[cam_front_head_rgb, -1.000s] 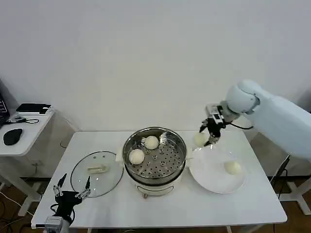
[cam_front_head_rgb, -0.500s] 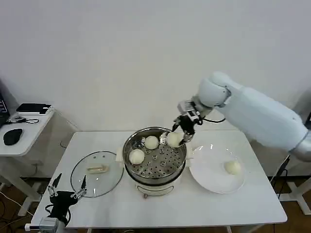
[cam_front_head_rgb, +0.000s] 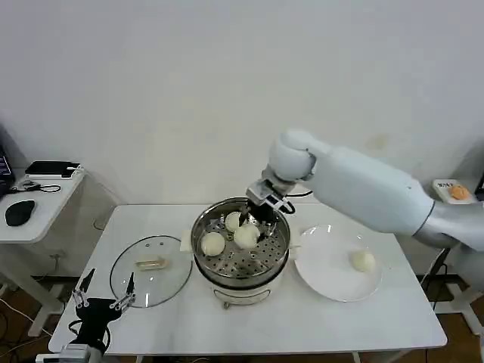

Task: Take steamed baozi put them in steamer then cover it.

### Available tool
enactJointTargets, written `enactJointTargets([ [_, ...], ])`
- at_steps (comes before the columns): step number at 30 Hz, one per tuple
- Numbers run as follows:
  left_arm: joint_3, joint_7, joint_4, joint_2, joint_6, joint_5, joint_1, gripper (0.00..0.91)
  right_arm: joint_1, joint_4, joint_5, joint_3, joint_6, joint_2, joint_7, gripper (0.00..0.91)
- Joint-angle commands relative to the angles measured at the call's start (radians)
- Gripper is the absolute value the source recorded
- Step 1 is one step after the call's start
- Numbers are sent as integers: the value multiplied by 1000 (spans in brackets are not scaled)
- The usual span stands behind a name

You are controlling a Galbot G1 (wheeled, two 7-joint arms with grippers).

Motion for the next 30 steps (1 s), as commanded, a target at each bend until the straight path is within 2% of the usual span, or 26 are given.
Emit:
enactJointTargets([
  [1,-5,-1,-18,-8,0,2,7,907,4,16,-41,-48,77,37,1,665],
  [4,-5,-2,-16,-12,-1,2,6,907,-3,50,-68,-76,91,23,7,665],
  [8,-1,-2,-11,-11,-1,3,3,907,-25,71,-196,-86,137,26,37,665],
  [16,-3,-1,3,-7,-1,1,-3,907,-42,97,-157,-93,130,50,44,665],
  [30,-4,0,5,-4,0,-3,-10,907,-54,100,-153,-105,124,34,31,675],
])
